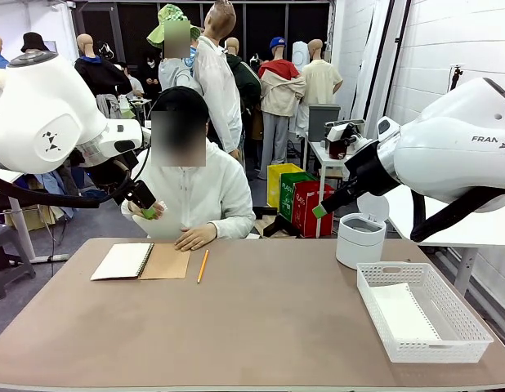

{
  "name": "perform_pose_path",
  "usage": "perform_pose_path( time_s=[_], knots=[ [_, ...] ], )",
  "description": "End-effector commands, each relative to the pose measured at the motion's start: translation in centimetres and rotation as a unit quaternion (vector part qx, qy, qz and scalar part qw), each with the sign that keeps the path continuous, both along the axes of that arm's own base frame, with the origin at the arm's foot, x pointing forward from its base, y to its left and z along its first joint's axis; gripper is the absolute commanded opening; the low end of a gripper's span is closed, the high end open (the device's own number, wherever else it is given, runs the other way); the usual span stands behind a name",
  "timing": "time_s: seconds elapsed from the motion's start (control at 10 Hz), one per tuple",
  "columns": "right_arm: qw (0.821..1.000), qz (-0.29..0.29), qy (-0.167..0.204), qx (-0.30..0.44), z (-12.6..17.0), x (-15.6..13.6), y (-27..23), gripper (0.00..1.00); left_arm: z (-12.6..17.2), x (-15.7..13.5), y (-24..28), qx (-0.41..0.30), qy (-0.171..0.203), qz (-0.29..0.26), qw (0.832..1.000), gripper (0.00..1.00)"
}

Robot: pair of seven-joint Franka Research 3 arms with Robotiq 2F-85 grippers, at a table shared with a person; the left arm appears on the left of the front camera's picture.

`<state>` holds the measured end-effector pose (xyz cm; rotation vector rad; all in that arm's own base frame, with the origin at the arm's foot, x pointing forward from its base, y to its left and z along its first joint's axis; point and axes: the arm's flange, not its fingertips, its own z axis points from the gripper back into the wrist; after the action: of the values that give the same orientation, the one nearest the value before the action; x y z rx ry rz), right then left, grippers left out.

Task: Sort the paper based on its condition.
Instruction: If a person hands you a paper, place it in the Organizing basket , and if it's crumpled, put it in the Trash can.

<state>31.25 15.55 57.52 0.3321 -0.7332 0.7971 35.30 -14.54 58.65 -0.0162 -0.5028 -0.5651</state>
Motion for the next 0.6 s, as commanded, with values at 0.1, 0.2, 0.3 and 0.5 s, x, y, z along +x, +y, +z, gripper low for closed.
perform_pose_path(
  time_s=[0.1, 0.2, 0.3, 0.5],
  knots=[
    [1.000, -0.002, 0.000, -0.002, -0.09, -0.07, 0.00, 1.00, 0.07, 0.05, 0.09, -0.003, -0.002, 0.000, 1.000, 1.00],
    [1.000, -0.002, 0.000, -0.002, -0.09, -0.07, 0.00, 1.00, 0.07, 0.05, 0.09, -0.003, -0.002, 0.000, 1.000, 1.00],
    [1.000, -0.002, 0.000, -0.002, -0.09, -0.07, 0.00, 1.00, 0.07, 0.05, 0.09, -0.003, -0.002, 0.000, 1.000, 1.00],
    [1.000, -0.002, 0.000, -0.002, -0.09, -0.07, 0.00, 1.00, 0.07, 0.05, 0.09, -0.003, -0.002, 0.000, 1.000, 1.00]
  ],
)
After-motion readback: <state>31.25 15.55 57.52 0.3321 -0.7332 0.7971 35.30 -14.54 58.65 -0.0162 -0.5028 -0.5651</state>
